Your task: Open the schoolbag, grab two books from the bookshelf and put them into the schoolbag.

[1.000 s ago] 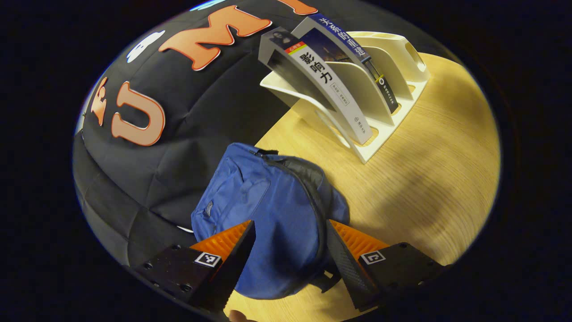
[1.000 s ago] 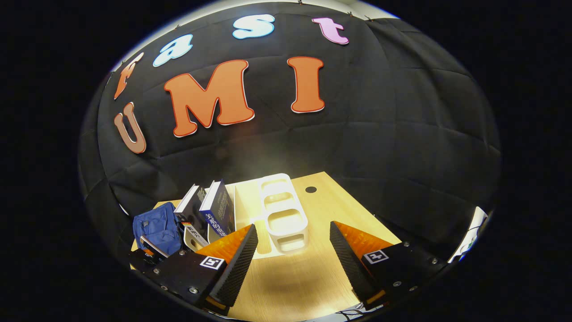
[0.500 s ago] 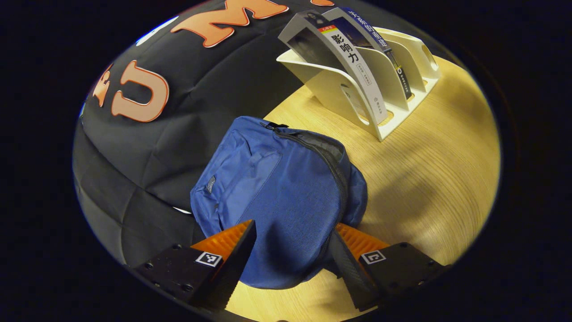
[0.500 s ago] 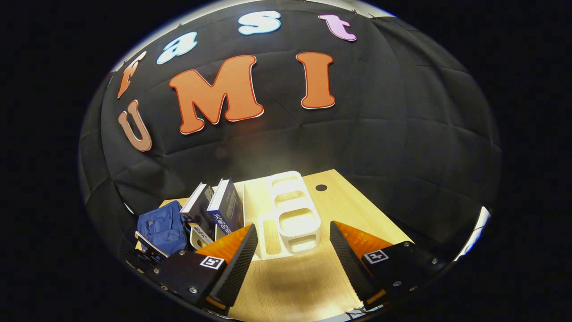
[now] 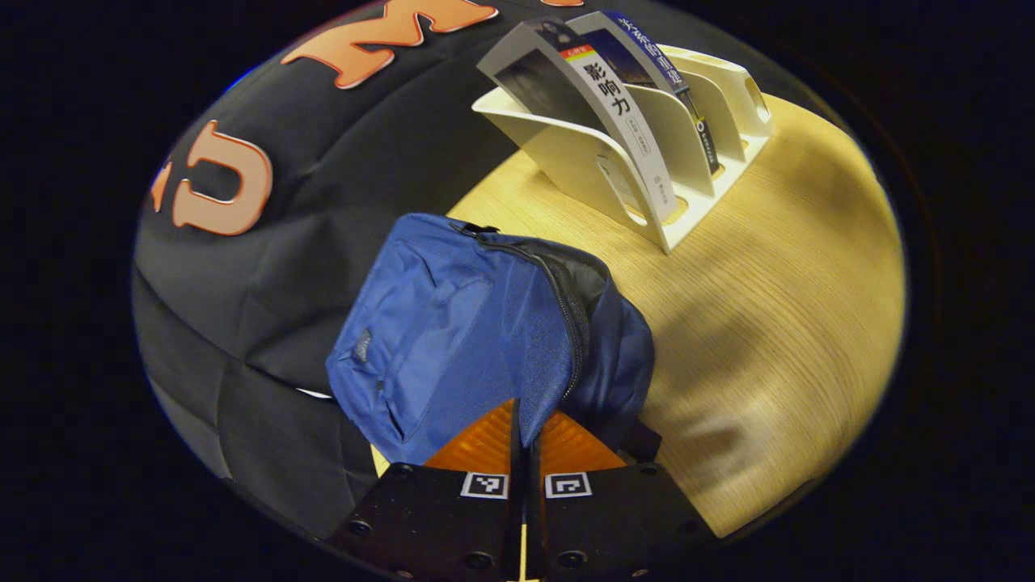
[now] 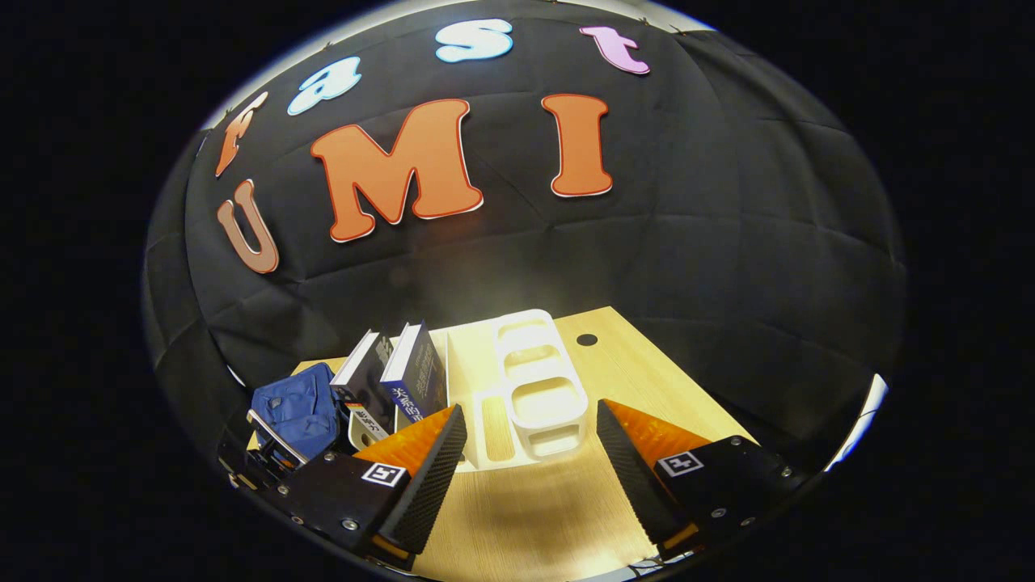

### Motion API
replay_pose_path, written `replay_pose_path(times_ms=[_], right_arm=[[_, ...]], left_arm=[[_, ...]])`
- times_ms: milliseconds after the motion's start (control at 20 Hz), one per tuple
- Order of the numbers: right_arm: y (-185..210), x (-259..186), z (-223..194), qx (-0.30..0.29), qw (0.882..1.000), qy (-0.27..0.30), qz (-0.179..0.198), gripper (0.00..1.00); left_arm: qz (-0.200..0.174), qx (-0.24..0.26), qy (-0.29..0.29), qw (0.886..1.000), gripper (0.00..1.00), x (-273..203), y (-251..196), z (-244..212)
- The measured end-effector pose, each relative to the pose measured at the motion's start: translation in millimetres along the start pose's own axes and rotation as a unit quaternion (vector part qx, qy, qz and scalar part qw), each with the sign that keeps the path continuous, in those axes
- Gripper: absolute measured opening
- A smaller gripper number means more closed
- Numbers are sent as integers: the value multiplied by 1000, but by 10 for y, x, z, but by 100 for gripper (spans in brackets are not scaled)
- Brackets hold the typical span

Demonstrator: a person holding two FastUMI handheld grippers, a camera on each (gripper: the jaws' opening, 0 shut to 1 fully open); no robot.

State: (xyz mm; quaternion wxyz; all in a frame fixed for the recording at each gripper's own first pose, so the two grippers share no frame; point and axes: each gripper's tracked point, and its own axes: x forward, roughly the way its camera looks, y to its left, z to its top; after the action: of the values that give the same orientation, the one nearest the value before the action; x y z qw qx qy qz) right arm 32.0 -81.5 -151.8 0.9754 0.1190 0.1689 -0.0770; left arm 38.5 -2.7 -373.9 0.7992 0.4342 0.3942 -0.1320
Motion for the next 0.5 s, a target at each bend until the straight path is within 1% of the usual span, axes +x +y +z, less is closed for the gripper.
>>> replay_pose_path(times_ms=[150,250,400,500], right_arm=[[20,-11,45,12,1000,-7,5,97],[-3,-19,95,27,1000,-15,4,97],[8,-21,159,44,999,-22,11,97],[-5,-49,235,52,998,-22,8,97]], left_arm=[[-30,5,15,999,1,-18,32,6],[-48,12,29,998,1,-139,64,66],[-97,11,37,995,1,-287,149,211],[-133,7,45,990,1,-414,276,313]])
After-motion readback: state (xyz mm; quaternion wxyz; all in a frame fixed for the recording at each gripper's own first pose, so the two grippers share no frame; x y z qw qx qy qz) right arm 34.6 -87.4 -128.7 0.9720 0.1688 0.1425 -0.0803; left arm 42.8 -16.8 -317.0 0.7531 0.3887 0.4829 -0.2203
